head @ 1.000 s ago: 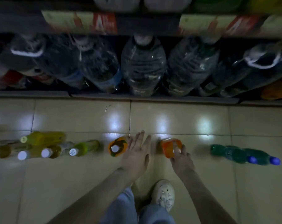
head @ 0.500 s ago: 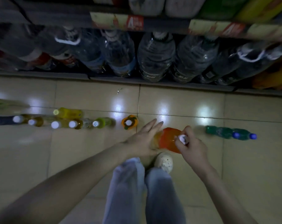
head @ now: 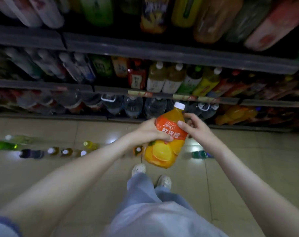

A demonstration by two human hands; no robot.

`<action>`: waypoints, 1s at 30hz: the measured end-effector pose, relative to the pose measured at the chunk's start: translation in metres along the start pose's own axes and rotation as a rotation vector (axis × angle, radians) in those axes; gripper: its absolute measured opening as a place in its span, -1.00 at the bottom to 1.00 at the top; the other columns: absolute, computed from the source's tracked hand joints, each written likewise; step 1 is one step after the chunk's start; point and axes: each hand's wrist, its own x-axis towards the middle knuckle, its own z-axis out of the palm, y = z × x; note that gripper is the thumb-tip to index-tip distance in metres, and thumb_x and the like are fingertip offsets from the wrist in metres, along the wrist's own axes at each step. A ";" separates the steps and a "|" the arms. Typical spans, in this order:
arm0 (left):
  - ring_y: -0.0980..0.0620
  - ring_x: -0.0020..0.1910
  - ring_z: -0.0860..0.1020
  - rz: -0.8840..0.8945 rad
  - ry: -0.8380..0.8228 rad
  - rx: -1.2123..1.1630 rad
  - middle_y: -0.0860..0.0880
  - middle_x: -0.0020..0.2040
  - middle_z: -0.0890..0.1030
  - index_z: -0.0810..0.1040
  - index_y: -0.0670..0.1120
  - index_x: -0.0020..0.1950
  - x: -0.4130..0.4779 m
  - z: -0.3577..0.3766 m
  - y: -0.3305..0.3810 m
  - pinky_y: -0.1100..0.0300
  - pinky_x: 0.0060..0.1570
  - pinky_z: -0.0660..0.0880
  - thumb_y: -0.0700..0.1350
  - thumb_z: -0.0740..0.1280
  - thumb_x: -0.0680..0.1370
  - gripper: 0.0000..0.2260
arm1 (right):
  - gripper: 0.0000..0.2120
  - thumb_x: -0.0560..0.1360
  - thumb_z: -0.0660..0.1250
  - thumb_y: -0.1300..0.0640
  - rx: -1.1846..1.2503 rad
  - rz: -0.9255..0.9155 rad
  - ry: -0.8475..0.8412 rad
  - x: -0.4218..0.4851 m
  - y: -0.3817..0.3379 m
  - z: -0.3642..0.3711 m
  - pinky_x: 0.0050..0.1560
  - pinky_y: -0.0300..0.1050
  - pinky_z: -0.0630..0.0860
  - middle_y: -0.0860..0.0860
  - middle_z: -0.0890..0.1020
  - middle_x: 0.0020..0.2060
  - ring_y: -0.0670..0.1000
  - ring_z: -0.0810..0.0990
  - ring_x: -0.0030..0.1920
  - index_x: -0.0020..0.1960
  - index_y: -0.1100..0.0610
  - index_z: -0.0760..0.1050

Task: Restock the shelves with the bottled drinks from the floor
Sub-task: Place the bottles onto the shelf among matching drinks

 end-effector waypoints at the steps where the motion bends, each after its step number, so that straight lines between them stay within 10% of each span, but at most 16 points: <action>1: 0.10 -0.02 0.62 0.000 -0.026 -0.075 0.10 0.01 0.65 0.52 0.09 0.07 -0.003 -0.008 0.006 0.08 0.08 0.57 0.13 0.62 0.13 -0.42 | -0.43 0.37 0.37 -0.22 0.049 0.033 -0.044 0.001 -0.009 -0.001 0.05 0.02 0.57 0.08 0.60 0.00 0.04 0.62 0.00 0.29 0.03 0.42; 10: 0.00 0.04 0.65 0.127 -0.003 -0.085 0.01 0.07 0.67 0.54 0.02 0.21 0.001 -0.031 0.079 -0.05 0.13 0.56 0.30 0.57 0.09 -0.24 | -0.16 0.15 0.59 -0.13 0.392 0.081 -0.309 0.003 -0.042 -0.034 0.00 0.10 0.61 -0.01 0.63 0.17 0.08 0.63 0.14 0.35 -0.07 0.34; 22: 0.16 0.17 0.50 0.469 0.034 0.233 0.15 0.19 0.50 0.27 0.13 0.34 0.082 0.038 0.225 0.17 0.14 0.50 -0.09 0.64 0.25 -0.20 | -0.20 0.23 0.64 0.15 0.081 -0.336 0.173 0.028 -0.026 -0.193 0.10 -0.18 0.54 -0.14 0.52 0.16 -0.19 0.54 0.14 0.31 -0.11 0.29; 30: -0.04 0.54 -0.02 0.643 0.256 0.765 0.02 0.58 -0.05 -0.07 0.10 0.57 0.154 0.087 0.305 -0.05 0.48 0.12 0.24 0.33 0.49 -0.19 | -0.17 0.31 0.57 0.06 0.064 -0.454 0.457 0.042 -0.009 -0.301 -0.04 -0.38 0.46 -0.27 0.39 0.15 -0.21 0.48 0.11 0.41 -0.07 0.15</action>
